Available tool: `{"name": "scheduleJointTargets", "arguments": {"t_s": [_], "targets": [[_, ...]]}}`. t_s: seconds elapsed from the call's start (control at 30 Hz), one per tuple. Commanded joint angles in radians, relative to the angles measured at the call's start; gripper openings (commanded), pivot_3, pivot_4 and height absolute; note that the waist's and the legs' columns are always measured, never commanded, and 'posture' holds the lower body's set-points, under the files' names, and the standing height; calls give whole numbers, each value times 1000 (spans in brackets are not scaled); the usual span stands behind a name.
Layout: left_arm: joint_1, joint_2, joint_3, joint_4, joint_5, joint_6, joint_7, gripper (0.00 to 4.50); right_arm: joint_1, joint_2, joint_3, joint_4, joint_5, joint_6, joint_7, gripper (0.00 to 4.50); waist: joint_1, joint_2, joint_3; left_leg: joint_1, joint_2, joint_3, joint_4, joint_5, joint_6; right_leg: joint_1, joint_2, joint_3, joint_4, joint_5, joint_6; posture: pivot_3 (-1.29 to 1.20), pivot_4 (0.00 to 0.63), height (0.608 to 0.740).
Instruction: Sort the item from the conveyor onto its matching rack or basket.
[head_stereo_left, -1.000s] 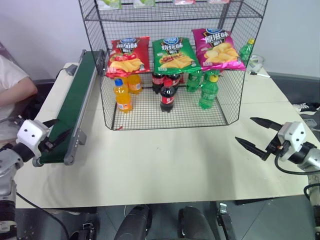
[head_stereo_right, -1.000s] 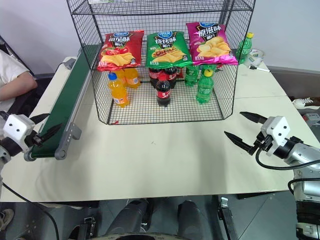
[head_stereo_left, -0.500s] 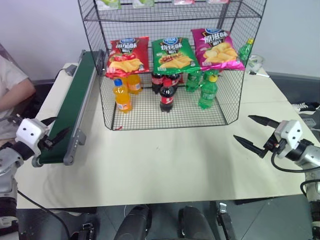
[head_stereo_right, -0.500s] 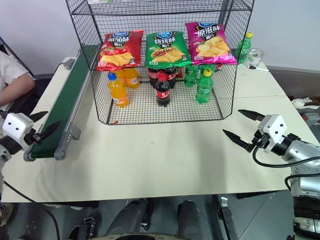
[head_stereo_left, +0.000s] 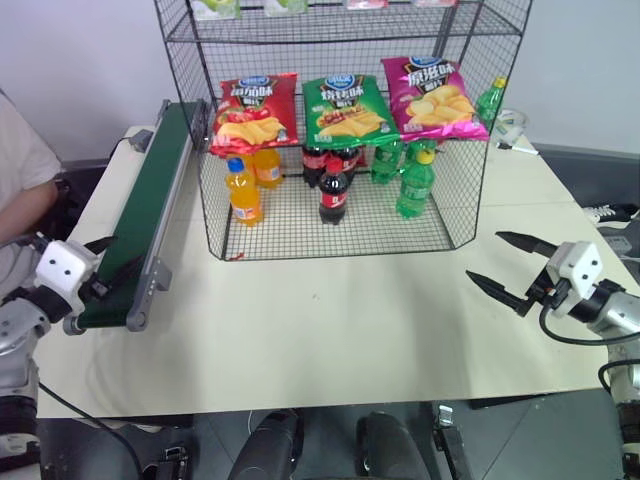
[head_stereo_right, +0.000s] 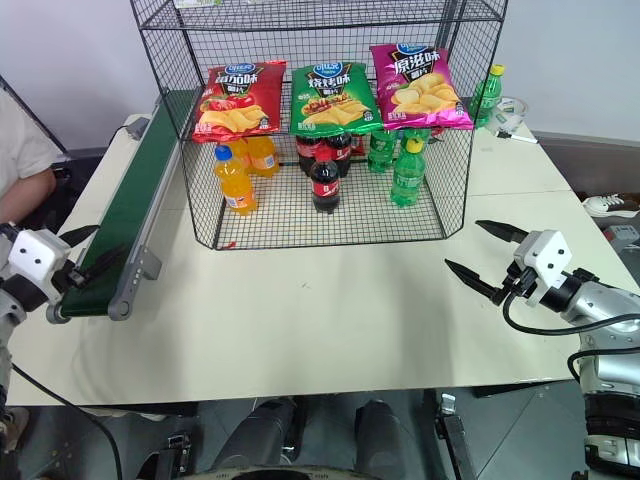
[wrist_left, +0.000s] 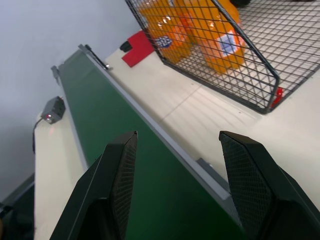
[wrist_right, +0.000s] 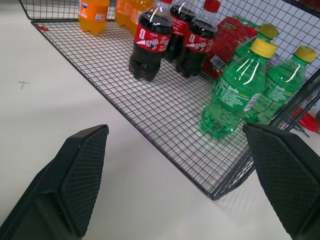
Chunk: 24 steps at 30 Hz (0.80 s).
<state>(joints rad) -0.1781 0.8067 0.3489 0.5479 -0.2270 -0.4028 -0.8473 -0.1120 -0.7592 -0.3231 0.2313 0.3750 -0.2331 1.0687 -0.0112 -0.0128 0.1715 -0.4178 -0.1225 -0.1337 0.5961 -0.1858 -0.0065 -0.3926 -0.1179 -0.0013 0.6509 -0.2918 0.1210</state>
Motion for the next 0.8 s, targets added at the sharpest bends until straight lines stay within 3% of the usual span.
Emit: {"name": "scheduleJointTargets", "arguments": {"t_s": [0.03, 0.8], "targets": [[-4, 15, 6, 8, -1, -24, -4, 2718, 3, -4, -15, -23, 10, -13, -4, 4500, 0, 0, 0, 0, 0, 0, 0, 0, 0, 0, 0, 0, 0, 0, 0, 0, 150, 740], [-1, 16, -11, -8, -6, -26, -15, 2718, -8, -12, 2, -8, -9, -26, 16, 4500, 0, 0, 0, 0, 0, 0, 0, 0, 0, 0, 0, 0, 0, 0, 0, 0, 150, 740]]}}
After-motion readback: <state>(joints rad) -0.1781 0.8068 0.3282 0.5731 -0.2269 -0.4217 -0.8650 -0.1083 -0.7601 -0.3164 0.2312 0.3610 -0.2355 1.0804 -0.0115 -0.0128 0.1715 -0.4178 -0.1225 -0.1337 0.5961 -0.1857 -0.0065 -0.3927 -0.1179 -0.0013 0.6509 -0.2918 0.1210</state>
